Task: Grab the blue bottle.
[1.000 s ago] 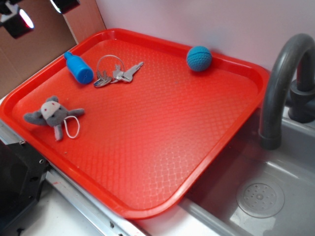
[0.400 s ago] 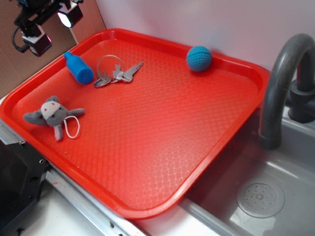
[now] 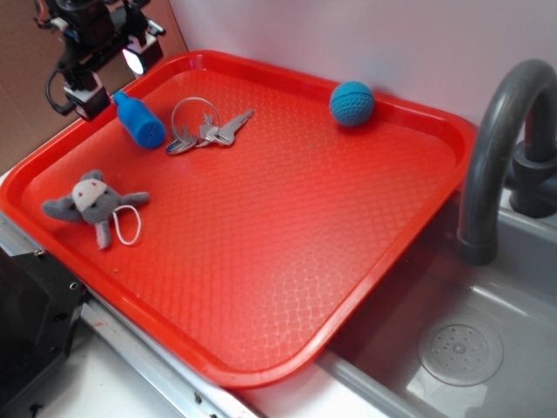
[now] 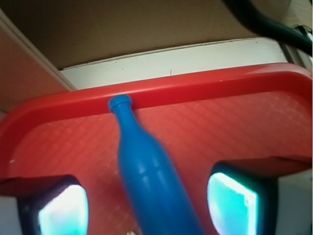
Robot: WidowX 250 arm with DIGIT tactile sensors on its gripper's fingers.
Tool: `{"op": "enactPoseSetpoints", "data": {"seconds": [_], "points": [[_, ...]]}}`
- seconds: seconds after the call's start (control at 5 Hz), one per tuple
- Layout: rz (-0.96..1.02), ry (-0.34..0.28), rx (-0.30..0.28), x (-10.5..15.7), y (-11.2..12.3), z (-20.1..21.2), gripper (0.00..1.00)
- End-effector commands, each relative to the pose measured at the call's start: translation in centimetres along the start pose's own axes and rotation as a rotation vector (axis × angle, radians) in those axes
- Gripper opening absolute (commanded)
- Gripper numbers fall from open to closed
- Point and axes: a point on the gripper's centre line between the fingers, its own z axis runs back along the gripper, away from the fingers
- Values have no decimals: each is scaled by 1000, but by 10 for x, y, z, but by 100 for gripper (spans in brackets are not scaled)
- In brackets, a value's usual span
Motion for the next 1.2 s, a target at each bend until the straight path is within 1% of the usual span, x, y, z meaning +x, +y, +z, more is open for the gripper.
{"op": "enactPoseSetpoints", "data": {"seconds": [0.0,0.2,0.4,0.6,0.8,1.0], "points": [[-32,-46,8,4,14,-21,100],[-57,-54,17,-1,15,-31,100],[-78,-76,4,-7,16,-32,13],[-81,-75,-1,-10,18,-34,0],[-102,-5,-26,-5,17,-18,0],[-192,90,-63,4,6,28,0]]}}
